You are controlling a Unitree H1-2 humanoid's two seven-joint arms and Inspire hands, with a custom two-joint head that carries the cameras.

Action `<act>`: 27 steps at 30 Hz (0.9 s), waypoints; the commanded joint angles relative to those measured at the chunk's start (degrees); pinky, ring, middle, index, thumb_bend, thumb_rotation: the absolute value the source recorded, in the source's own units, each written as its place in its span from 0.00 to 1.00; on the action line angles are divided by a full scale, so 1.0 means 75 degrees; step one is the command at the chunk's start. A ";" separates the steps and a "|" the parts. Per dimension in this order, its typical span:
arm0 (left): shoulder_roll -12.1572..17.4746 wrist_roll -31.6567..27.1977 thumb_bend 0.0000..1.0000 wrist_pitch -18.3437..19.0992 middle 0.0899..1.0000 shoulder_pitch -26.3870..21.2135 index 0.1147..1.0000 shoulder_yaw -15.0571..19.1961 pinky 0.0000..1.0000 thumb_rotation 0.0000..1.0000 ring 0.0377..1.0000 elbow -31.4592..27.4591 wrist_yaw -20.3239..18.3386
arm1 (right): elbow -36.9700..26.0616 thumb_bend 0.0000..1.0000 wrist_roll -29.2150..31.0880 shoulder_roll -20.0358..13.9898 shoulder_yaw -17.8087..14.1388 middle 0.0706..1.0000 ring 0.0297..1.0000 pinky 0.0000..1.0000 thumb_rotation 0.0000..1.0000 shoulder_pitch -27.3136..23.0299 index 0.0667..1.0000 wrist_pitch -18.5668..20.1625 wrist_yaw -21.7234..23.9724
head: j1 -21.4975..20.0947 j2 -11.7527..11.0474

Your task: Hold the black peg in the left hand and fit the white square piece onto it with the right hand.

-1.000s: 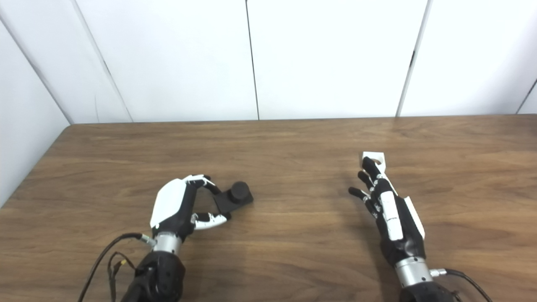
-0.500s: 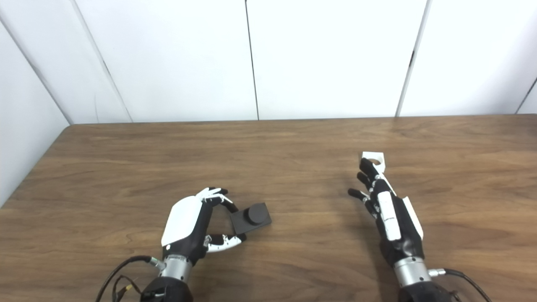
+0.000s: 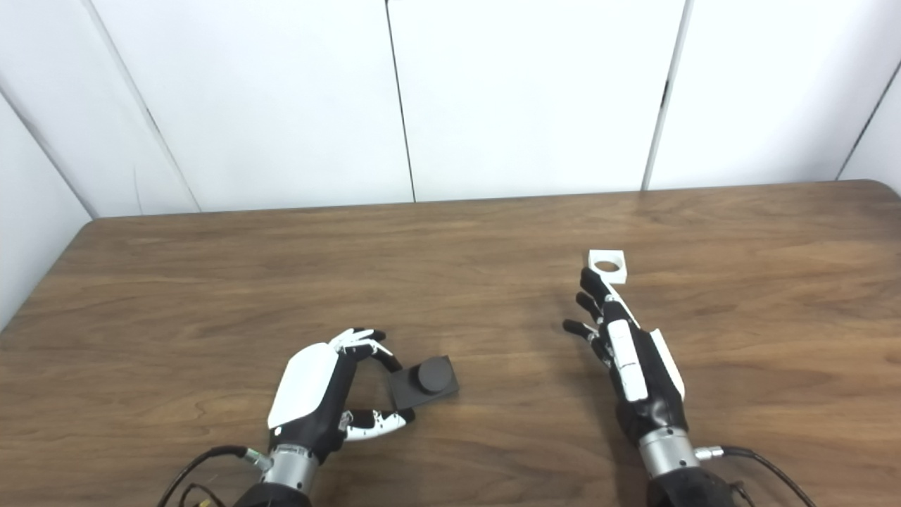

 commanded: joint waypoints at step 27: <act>-0.0167 -0.0269 0.49 0.0109 0.82 -0.0489 0.43 0.0358 0.76 0.08 0.89 0.0282 -0.0597 | -0.0647 0.66 -0.3313 -0.1118 -0.0192 0.84 0.82 0.72 0.31 -0.1413 0.76 0.0391 -0.1125 | -0.0094 0.0057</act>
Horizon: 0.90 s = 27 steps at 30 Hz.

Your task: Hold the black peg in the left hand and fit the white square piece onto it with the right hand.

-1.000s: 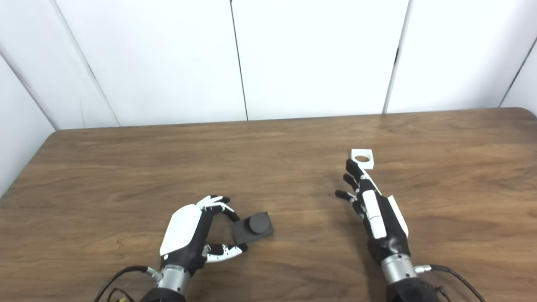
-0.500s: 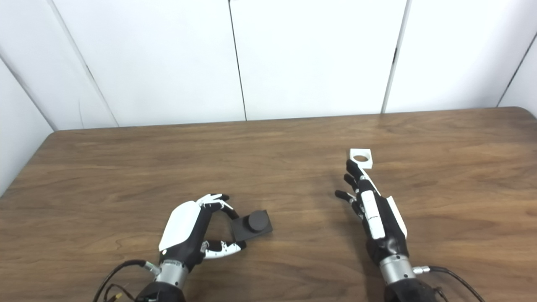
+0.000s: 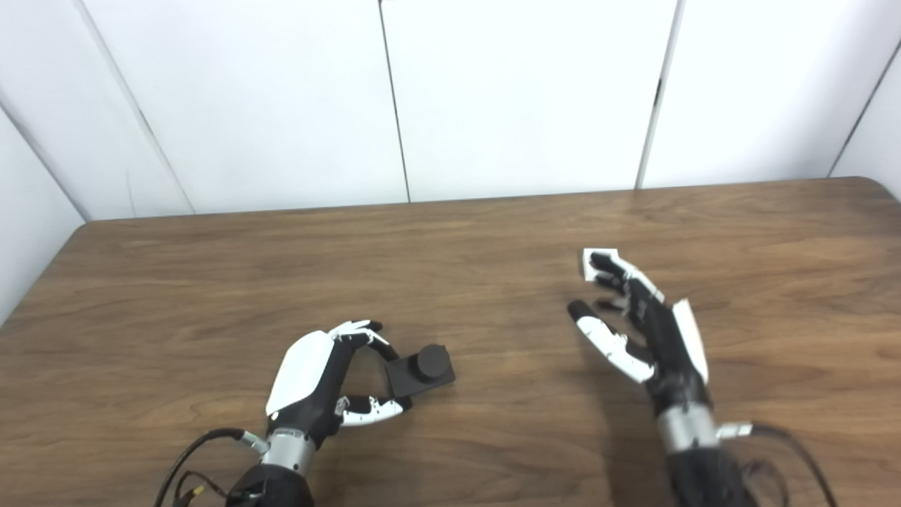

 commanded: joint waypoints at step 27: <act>0.0182 0.1118 0.49 -0.0017 0.82 -0.0204 0.43 -0.0286 1.00 0.09 0.91 0.0309 -0.0260 | 0.0827 0.70 -0.1237 -0.1599 0.0296 0.86 0.91 0.86 0.37 -0.1990 0.68 0.0557 0.0478 | 0.0017 0.0015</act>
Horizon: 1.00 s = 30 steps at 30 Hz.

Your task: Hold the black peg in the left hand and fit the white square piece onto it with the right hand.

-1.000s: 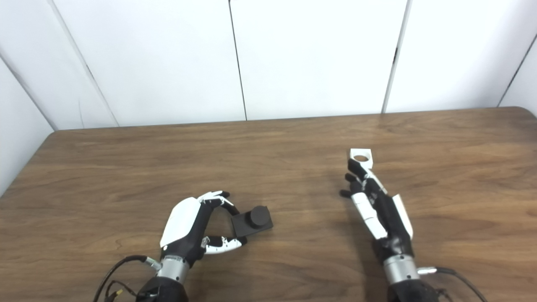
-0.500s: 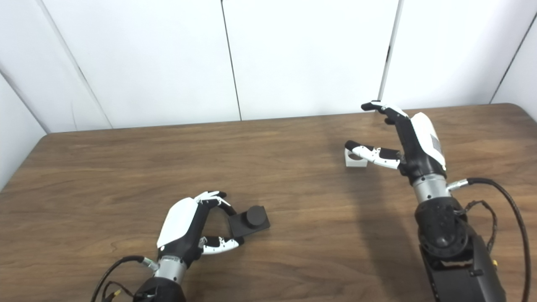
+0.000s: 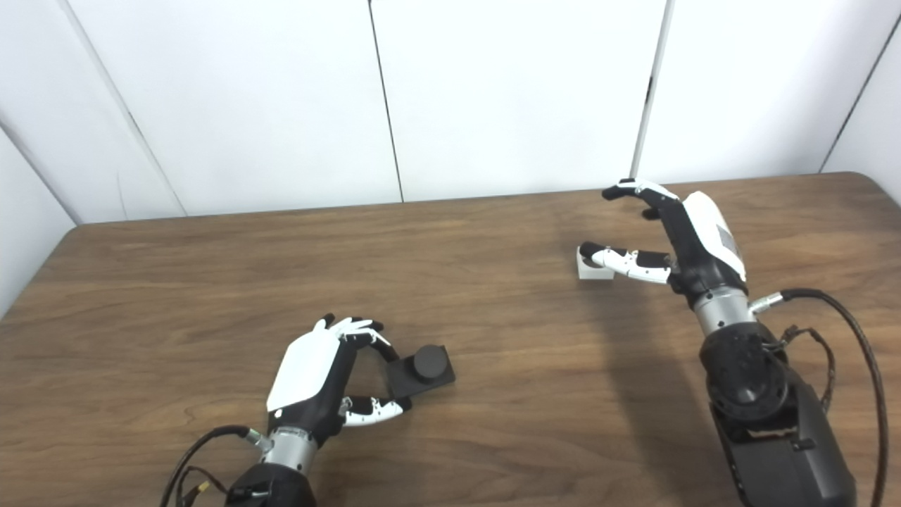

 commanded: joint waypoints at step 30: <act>0.0197 0.0221 0.49 0.0159 0.84 0.0075 0.43 0.0080 1.00 0.09 0.93 0.0095 -0.0431 | 0.1986 0.87 -0.0335 -0.1173 0.0847 0.96 1.00 0.98 0.29 -0.2181 0.65 0.0154 0.0973 | -0.0324 0.0116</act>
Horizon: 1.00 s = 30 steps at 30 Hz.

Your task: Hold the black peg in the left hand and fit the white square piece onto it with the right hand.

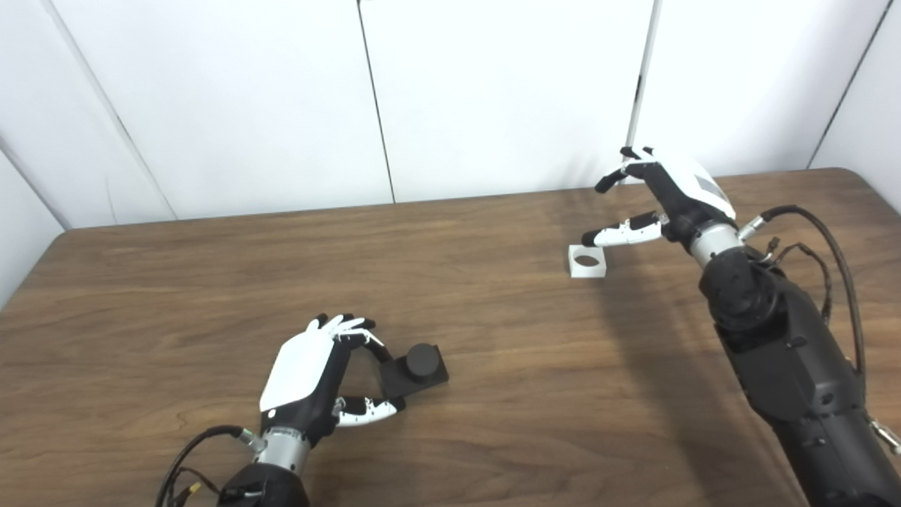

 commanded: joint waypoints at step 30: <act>0.0064 -0.0441 0.45 0.0502 0.85 0.0157 0.54 0.0354 0.98 0.46 0.94 -0.0150 -0.0924 | 0.0430 0.88 -0.0046 -0.0570 0.0550 0.98 1.00 0.97 0.30 -0.1160 0.68 0.0238 0.1303 | -0.0248 0.0151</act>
